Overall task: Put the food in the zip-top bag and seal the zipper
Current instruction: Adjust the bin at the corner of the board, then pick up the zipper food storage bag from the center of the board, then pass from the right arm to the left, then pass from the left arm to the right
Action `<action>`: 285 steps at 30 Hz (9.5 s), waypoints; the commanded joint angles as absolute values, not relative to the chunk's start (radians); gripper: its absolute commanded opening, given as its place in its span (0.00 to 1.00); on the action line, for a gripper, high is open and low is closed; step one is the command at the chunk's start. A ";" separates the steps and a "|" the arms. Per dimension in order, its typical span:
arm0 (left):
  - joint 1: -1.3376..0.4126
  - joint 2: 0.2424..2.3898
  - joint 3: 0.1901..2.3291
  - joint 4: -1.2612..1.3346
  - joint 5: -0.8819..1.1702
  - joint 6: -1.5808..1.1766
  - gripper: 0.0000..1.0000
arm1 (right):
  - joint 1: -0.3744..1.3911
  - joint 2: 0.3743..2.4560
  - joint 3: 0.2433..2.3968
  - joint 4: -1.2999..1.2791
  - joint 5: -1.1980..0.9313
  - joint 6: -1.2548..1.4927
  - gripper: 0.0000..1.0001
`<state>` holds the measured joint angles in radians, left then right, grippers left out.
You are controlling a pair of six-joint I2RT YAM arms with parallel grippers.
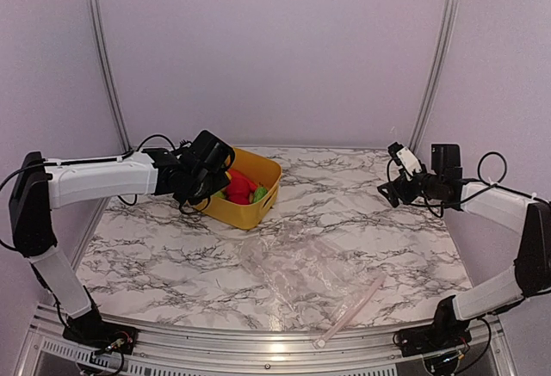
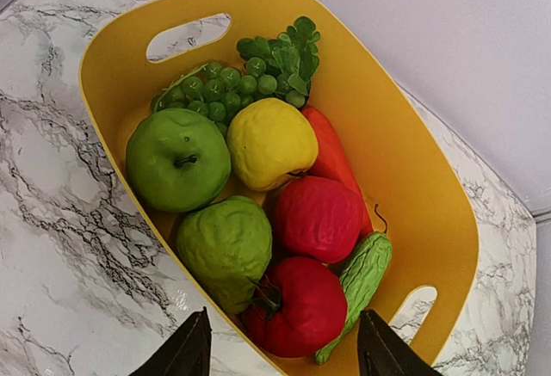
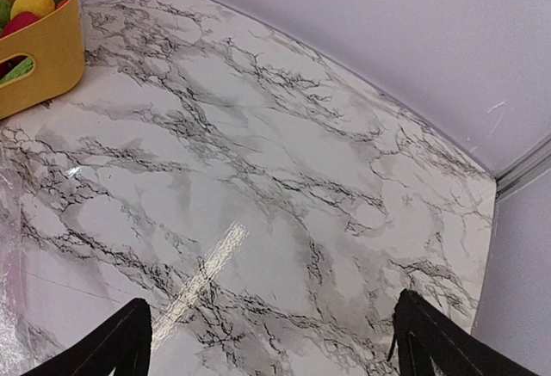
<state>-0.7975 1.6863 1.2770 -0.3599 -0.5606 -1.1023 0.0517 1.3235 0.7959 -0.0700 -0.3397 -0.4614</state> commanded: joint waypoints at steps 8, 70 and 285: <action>-0.770 1.807 1.370 -0.523 -0.563 -1.257 0.51 | 0.059 1.287 0.823 -0.094 -0.365 -0.481 0.94; -0.534 1.447 0.992 -0.409 -0.435 -0.211 0.00 | 0.107 1.169 0.879 -0.635 -0.699 -0.931 0.73; -1.038 1.746 1.386 0.257 -0.376 -0.339 0.77 | 0.250 1.588 1.493 -0.392 -0.163 -0.229 0.00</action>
<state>-1.0409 1.8881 1.4498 0.3882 -0.3565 -0.4332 0.2916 1.6196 1.4387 -0.3614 -0.1978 -0.1993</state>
